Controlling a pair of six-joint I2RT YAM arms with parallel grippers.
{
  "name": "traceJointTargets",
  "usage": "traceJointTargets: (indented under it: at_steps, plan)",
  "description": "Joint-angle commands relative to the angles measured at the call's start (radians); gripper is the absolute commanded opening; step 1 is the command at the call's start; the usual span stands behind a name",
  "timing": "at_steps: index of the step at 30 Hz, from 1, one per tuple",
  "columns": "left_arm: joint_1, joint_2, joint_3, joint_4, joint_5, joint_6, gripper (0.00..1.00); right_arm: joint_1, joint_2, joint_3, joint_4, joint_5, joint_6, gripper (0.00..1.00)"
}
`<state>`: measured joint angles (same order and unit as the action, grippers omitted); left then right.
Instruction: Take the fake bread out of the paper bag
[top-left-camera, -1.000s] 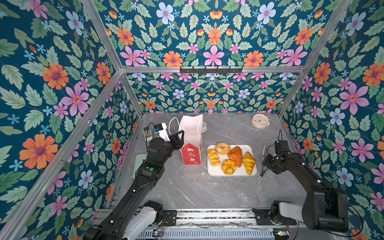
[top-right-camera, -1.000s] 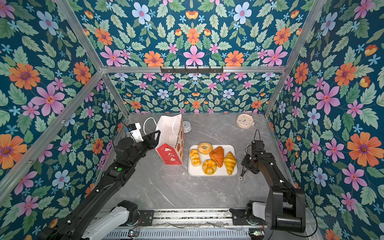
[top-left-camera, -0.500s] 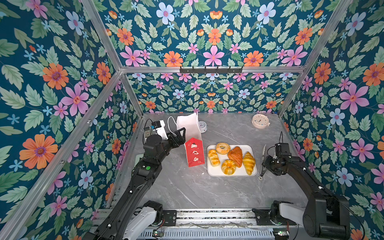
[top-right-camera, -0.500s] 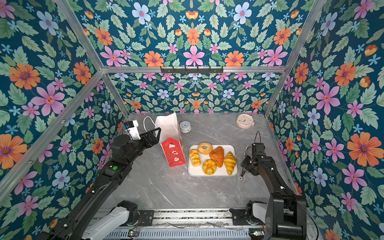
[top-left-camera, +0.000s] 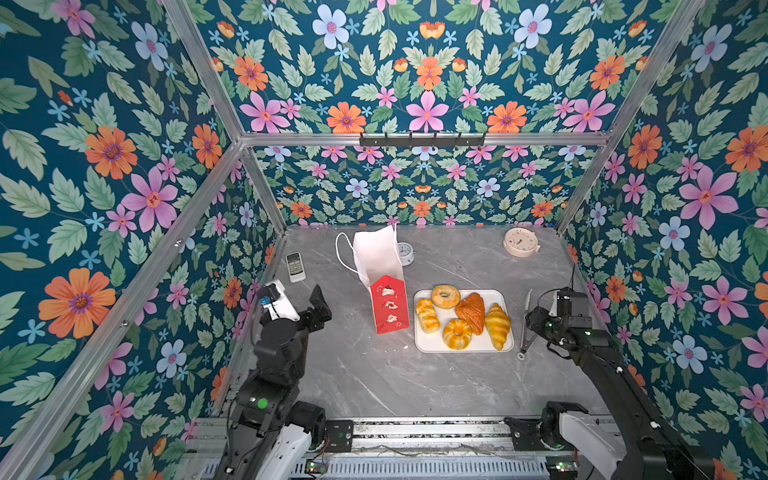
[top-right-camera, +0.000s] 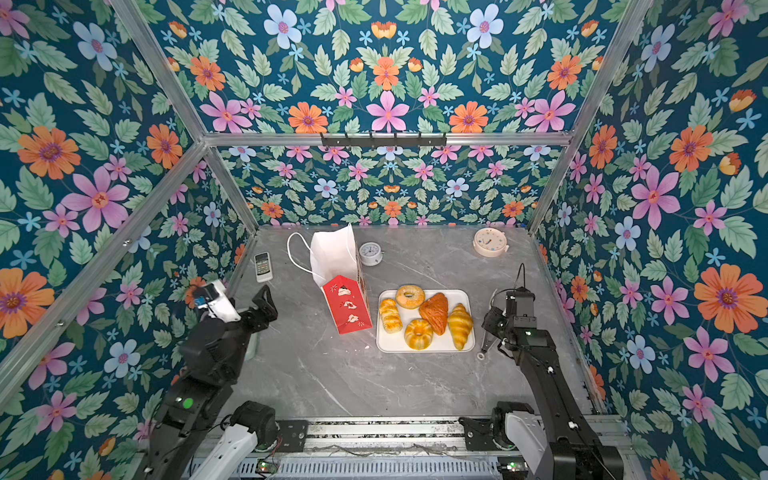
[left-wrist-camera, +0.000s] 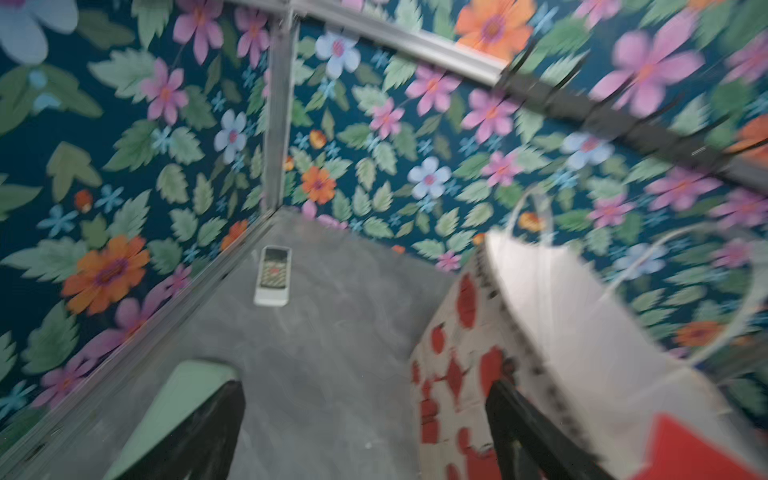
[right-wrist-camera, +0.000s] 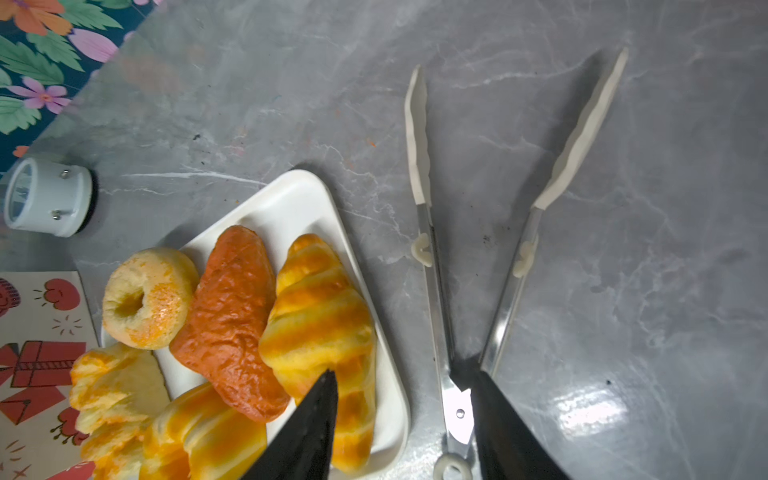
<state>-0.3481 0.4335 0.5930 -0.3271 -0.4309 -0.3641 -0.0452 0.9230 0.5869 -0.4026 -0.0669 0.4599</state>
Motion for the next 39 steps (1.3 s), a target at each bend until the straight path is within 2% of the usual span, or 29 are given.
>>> traceJointTargets:
  at_steps: [1,4,10,14,19,23,26,31,32,33,35,37,39]
  plan:
    - [0.0,0.027,-0.115,0.124,-0.182,-0.006,0.92,0.035,-0.043,-0.03,0.173,0.044,-0.044,0.53]
    - [-0.001,0.12,-0.224,0.297,-0.239,0.008,0.92,0.052,-0.073,-0.078,0.286,0.041,-0.065,0.52]
    - [0.006,0.386,-0.411,0.948,-0.203,0.248,0.93,0.053,-0.059,-0.129,0.397,0.04,-0.079,0.52]
    - [0.102,0.641,-0.423,1.197,-0.065,0.295,0.94,0.053,-0.041,-0.134,0.408,0.041,-0.082,0.52]
    - [0.262,0.895,-0.42,1.454,0.087,0.252,0.94,0.052,-0.063,-0.149,0.413,0.079,-0.109,0.51]
    - [0.341,0.983,-0.357,1.463,0.189,0.264,0.94,0.052,-0.081,-0.168,0.441,0.106,-0.135,0.51]
    - [0.394,1.065,-0.354,1.554,0.274,0.253,0.95,0.053,-0.067,-0.177,0.503,0.145,-0.164,0.5]
    - [0.39,1.107,-0.335,1.556,0.379,0.309,0.93,0.053,0.019,-0.155,0.632,0.219,-0.245,0.5]
    - [0.382,1.136,-0.335,1.562,0.385,0.31,0.92,0.053,0.039,-0.154,0.662,0.232,-0.263,0.51]
    - [0.376,1.2,-0.343,1.69,0.368,0.318,0.98,0.053,0.067,-0.162,0.718,0.25,-0.29,0.51]
    - [0.373,1.147,-0.321,1.536,0.364,0.309,1.0,0.051,0.131,-0.178,0.822,0.265,-0.332,0.5]
    - [0.368,1.186,-0.338,1.654,0.355,0.323,1.0,0.051,0.217,-0.19,0.931,0.271,-0.358,0.51]
    - [0.367,1.168,-0.333,1.595,0.348,0.318,1.0,0.047,0.3,-0.174,0.963,0.262,-0.37,0.5]
